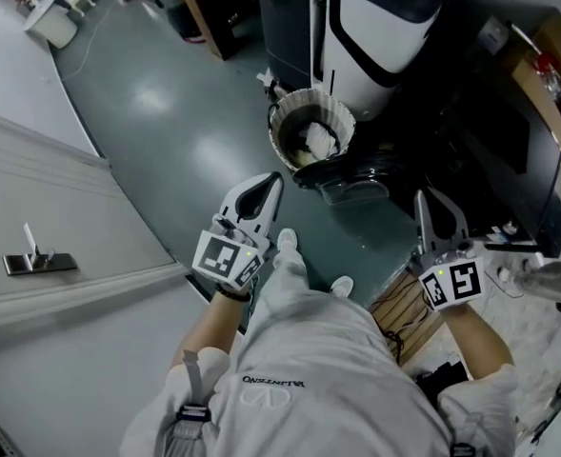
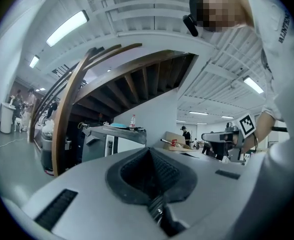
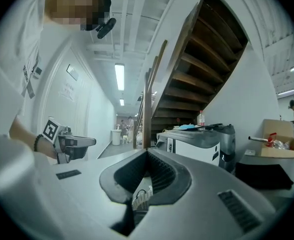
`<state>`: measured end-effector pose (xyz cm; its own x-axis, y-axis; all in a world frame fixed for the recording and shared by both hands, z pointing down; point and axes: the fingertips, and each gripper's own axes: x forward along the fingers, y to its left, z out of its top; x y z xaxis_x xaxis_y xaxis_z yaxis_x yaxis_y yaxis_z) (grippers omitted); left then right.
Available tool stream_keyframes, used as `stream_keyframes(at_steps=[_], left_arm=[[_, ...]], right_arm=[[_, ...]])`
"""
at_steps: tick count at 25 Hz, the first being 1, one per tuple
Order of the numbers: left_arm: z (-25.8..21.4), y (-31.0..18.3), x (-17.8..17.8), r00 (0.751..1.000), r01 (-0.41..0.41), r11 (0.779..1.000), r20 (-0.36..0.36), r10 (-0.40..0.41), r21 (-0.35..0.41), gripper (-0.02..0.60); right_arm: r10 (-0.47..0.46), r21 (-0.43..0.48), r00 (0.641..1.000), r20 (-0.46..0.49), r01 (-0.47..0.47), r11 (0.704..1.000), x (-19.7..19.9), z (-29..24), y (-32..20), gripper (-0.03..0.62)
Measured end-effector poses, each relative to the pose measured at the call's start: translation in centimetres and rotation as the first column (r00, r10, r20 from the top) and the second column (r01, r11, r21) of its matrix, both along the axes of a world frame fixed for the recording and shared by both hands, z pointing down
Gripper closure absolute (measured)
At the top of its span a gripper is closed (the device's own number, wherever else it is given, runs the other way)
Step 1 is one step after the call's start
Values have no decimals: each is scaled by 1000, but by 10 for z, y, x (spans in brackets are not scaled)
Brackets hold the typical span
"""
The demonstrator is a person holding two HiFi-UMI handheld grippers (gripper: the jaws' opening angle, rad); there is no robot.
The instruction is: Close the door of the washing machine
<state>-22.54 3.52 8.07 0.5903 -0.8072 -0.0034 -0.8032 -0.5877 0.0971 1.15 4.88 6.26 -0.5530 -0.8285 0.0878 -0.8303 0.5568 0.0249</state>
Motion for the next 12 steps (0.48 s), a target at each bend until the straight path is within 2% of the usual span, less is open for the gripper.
stream_keyframes(at_steps=[6, 12], left_arm=[[25, -61, -32, 996, -87, 995, 2, 87, -40, 584], [61, -107, -47, 983, -185, 979, 4, 186, -83, 584]], right_arm=[[19, -36, 1000, -5, -19, 999, -51, 18, -52, 583], [-4, -80, 998, -56, -1, 997, -101, 48, -86, 583]])
